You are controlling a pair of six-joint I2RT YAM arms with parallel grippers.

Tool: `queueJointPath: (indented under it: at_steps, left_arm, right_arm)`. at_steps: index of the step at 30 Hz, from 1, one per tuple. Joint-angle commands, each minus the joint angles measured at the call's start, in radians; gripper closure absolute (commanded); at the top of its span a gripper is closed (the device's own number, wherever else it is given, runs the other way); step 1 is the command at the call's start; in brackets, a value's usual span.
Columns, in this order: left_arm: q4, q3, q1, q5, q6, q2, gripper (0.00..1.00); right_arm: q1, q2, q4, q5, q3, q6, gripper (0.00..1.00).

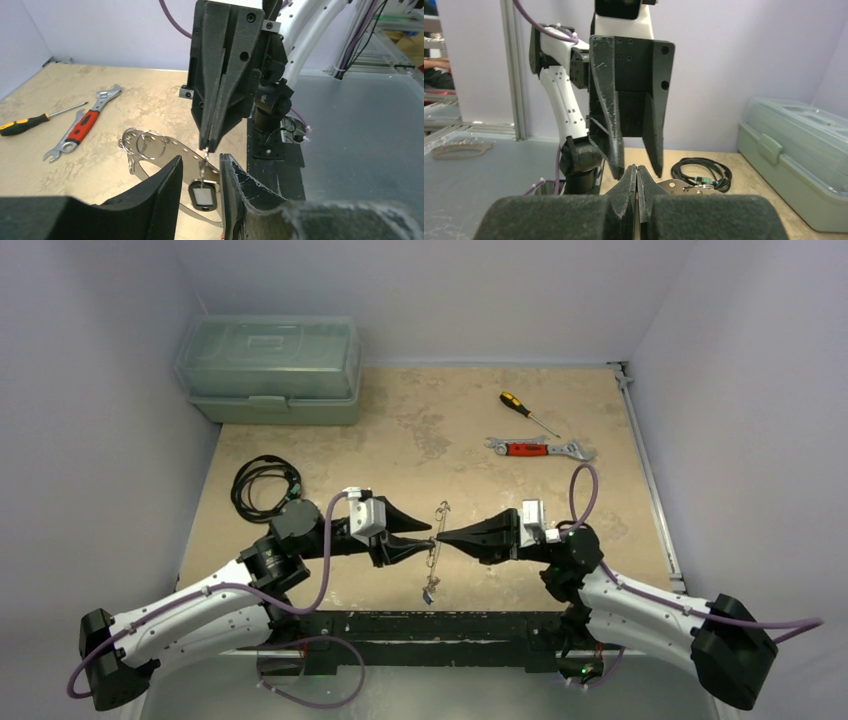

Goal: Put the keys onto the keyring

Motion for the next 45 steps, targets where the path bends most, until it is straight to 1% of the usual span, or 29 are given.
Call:
queueJointPath:
  at_steps: [1, 7, 9, 17, 20, 29, 32, 40, 45]
  left_arm:
    - [0.086, 0.012, 0.003, 0.042, -0.064, -0.017, 0.68]
    - [0.12, -0.002, 0.003, 0.063, -0.079, -0.04, 0.67]
    - [0.145, -0.011, 0.004, 0.051, -0.09, -0.044, 0.67]
    - [0.411, -0.134, 0.002, -0.044, -0.191, -0.04, 0.71]
    - [0.488, -0.162, 0.002, -0.046, -0.203, -0.023, 0.71]
    - [0.638, -0.179, 0.002, -0.005, -0.214, 0.058, 0.73]
    - [0.656, -0.174, 0.001, 0.002, -0.212, 0.087, 0.77]
    - [0.722, -0.172, 0.001, 0.018, -0.208, 0.161, 0.8]
    - [0.744, -0.168, 0.002, 0.025, -0.207, 0.185, 0.87]
  right_arm:
    - [0.003, -0.05, 0.096, 0.117, -0.01, 0.012, 1.0]
    - [0.002, -0.086, 0.08, 0.178, -0.019, 0.012, 1.0]
    - [0.003, -0.101, 0.083, 0.192, -0.024, 0.012, 1.0]
    - [0.003, -0.129, 0.109, 0.198, -0.031, 0.031, 1.0]
    - [0.002, -0.131, 0.102, 0.199, -0.028, 0.034, 1.0]
    - [0.003, -0.11, 0.136, 0.196, -0.029, 0.062, 1.0]
    - [0.003, -0.101, 0.147, 0.187, -0.025, 0.07, 1.0]
    - [0.003, -0.101, 0.15, 0.172, -0.02, 0.073, 1.0]
    - [0.003, -0.1, 0.145, 0.167, -0.017, 0.072, 1.0]
